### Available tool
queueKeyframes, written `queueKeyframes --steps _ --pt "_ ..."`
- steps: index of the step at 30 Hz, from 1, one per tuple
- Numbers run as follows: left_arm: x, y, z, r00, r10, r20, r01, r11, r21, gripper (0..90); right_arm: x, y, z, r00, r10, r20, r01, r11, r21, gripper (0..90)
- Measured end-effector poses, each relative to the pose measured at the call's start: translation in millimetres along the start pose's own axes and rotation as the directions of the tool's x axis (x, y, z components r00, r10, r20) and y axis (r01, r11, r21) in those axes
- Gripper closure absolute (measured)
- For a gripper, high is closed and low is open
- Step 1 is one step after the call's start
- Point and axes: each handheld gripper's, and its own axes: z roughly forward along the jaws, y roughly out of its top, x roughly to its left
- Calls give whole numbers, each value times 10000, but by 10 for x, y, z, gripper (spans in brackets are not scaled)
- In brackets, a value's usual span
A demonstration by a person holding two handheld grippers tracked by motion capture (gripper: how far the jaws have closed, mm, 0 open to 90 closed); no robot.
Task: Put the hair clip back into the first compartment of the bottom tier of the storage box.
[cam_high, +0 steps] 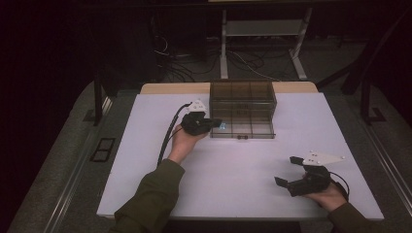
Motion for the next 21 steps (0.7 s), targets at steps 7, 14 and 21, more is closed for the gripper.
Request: queueKeyframes --steps 7,14,21 --pt "91 51 141 10000 25 -52 -24 9999 102 892 -1 0 -3 10000 21 -24 -21 10000 -22 3" --pt "185 41 275 9997 -81 -234 86 9997 210 893 -1 -6 -7 10000 51 3 -51 10000 -30 3" --pt "248 -18 384 9990 -235 -383 255 9983 525 892 -4 -7 -12 10000 72 15 -72 10000 -45 3"
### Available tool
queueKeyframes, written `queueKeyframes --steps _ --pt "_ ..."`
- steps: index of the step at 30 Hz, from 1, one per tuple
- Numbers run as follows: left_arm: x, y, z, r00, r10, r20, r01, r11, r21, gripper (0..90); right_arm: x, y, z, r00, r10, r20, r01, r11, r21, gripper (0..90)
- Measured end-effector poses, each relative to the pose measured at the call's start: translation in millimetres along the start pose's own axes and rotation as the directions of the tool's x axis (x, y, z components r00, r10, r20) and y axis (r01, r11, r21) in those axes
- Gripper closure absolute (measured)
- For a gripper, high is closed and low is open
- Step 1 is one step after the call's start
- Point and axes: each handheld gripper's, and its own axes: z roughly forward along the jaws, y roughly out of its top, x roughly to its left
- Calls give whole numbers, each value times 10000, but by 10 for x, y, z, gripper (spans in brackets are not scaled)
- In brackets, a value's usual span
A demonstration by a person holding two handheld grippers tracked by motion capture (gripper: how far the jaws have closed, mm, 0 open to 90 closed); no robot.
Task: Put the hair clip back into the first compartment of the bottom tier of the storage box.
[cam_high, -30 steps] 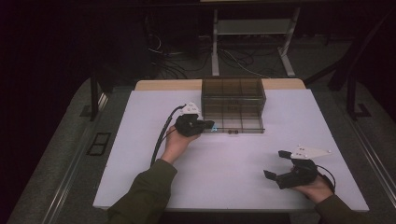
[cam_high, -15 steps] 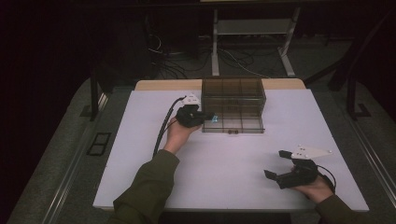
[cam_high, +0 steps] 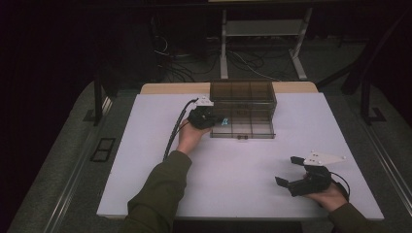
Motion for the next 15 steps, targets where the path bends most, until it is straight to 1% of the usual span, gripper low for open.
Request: queueKeyframes --steps 1,2,4,5,6,8,12,13,14,15 --pt "1 -8 19 10000 -75 -14 75 10000 -15 891 0 0 -1 10000 -2 1 2 10000 3 3" --pt "3 -15 33 9999 -81 -75 82 9999 73 890 -1 0 -2 10000 -11 5 11 10000 -6 3" --pt "9 -28 58 9999 -54 -163 59 9996 268 890 -2 -2 -5 10000 -26 6 26 10000 -13 3" --pt "19 -31 59 9998 86 -188 -76 9987 506 890 -3 -3 -5 10000 -17 6 17 10000 -13 3" --pt "15 -37 74 9998 35 -211 -24 9986 537 890 -5 -3 -5 10000 -17 3 17 10000 -16 3" --pt "17 -43 90 9996 71 -291 -49 9973 735 889 -7 -3 -5 10000 -7 3 7 10000 -16 3" --pt "19 -54 115 9992 93 -385 -55 9953 970 888 -3 -1 -2 10000 -12 5 12 10000 -17 3" --pt "23 -57 120 9991 177 -372 -137 9943 1058 887 -1 -1 -2 10000 -15 6 15 10000 -6 3" --pt "28 -58 119 9987 305 -408 -252 9917 1261 887 -1 -1 -2 10000 -14 9 14 10000 -3 3" --pt "30 -61 121 9980 409 -471 -342 9900 1366 887 -1 -1 -3 10000 -18 11 18 10000 -21 3"
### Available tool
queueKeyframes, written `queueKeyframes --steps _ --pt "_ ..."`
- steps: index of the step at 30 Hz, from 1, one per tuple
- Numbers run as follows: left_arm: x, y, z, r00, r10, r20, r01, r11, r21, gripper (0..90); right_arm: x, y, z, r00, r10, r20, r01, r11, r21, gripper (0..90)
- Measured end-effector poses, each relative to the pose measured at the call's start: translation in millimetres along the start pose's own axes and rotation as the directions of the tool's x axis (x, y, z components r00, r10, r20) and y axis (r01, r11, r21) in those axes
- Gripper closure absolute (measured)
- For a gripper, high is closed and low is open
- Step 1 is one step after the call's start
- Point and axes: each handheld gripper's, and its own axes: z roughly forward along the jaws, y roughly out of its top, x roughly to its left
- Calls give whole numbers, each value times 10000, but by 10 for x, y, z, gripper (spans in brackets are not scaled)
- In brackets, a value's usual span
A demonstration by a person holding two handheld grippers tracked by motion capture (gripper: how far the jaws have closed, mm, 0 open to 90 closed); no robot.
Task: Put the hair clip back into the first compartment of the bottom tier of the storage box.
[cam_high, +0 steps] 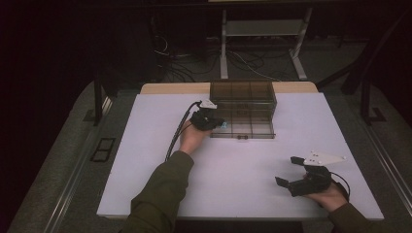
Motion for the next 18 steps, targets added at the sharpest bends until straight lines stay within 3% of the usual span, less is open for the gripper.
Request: queueKeyframes --steps 7,18 --pt "-14 -18 34 9995 -318 -82 319 9994 128 882 -2 -1 -1 10000 -1 -6 1 10000 12 3" --pt "-16 -26 51 9996 -263 -102 265 9994 243 854 0 -1 0 10000 22 -13 -22 10000 36 3"
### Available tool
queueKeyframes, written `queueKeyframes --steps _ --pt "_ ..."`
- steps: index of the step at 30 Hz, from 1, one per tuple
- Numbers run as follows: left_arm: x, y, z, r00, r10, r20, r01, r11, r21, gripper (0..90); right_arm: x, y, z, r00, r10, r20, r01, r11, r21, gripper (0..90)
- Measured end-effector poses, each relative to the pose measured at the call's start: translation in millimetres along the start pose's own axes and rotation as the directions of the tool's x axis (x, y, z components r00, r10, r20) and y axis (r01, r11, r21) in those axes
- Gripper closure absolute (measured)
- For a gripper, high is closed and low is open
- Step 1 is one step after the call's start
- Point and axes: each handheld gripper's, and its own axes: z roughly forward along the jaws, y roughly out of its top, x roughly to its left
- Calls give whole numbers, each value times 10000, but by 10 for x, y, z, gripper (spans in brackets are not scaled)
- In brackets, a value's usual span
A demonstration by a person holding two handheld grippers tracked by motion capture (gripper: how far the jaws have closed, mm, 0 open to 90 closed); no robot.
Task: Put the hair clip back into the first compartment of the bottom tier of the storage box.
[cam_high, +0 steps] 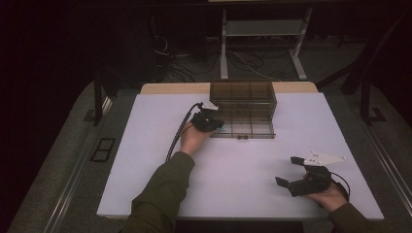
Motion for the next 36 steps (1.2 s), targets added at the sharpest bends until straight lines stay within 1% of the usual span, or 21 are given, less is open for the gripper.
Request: queueKeyframes --steps 6,8,9,12,13,14,15,17,19,20,21,22,23,24,25,26,27,28,30,31,36 --pt "-3 -3 1 9999 -123 35 123 9999 -110 830 -1 0 -1 10000 -26 1 26 10000 -17 3" --pt "-4 5 -10 10000 -17 70 17 9999 -102 822 1 -1 0 10000 -16 -13 16 10000 1 3" --pt "-18 7 -10 9999 -135 95 137 9997 -192 813 2 -1 0 10000 -16 -12 16 10000 4 3" --pt "-17 17 -32 9999 -103 132 106 9996 -272 786 2 -1 0 10000 -16 -13 16 10000 6 3" --pt "-28 19 -38 9995 -268 170 273 9991 -337 777 2 -1 0 10000 -17 -10 17 10000 7 3" --pt "-24 23 -42 9996 -198 203 206 9989 -427 769 2 -2 0 10000 -17 -10 17 10000 8 3" --pt "-20 29 -53 9997 -83 227 91 9992 -388 760 2 -2 0 10000 -13 -8 13 10000 9 3" --pt "-38 33 -61 9995 -214 246 226 9984 -521 731 3 -2 1 10000 -21 -14 21 10000 13 3" --pt "-44 39 -71 9994 -208 286 225 9978 -619 699 4 -2 2 10000 -20 -22 20 10000 23 3" --pt "-45 42 -80 9995 -135 296 153 9980 -619 687 4 -2 3 10000 -27 -29 27 10000 26 3" --pt "-55 44 -83 9994 -181 287 201 9973 -711 671 5 -2 4 10000 -29 -29 29 10000 22 3" --pt "-57 46 -95 9995 -106 286 125 9976 -678 656 5 0 5 10000 -47 -33 47 10000 11 3" --pt "-74 48 -91 9992 -242 312 268 9959 -865 641 3 1 8 10000 -67 -40 67 10000 15 3" --pt "-77 48 -102 9992 -196 340 224 9961 -858 628 0 2 12 9999 -87 -60 87 10000 17 3" --pt "-73 50 -119 9993 -54 373 82 9970 -772 610 -4 4 15 9999 -113 -54 114 9999 23 3" --pt "-79 50 -128 9991 -26 418 58 9969 -781 597 -8 7 20 9999 -114 -65 114 9999 18 3" --pt "-104 49 -127 9989 -225 419 264 9952 -947 583 -12 10 25 9999 -122 -79 122 9999 26 3" --pt "-97 50 -148 9991 5 422 28 9969 -790 567 -19 13 31 9998 -142 -124 142 9999 35 3" --pt "-116 44 -166 9990 13 451 29 9956 -932 549 -21 16 37 9997 -121 -194 122 9999 38 3" --pt "-130 44 -171 9988 -108 480 159 9942 -1067 540 -19 17 41 9997 -173 -197 174 9998 49 3" --pt "-147 56 -225 9984 -130 548 197 9921 -1237 493 -33 21 70 9992 -243 -331 247 9996 111 3"
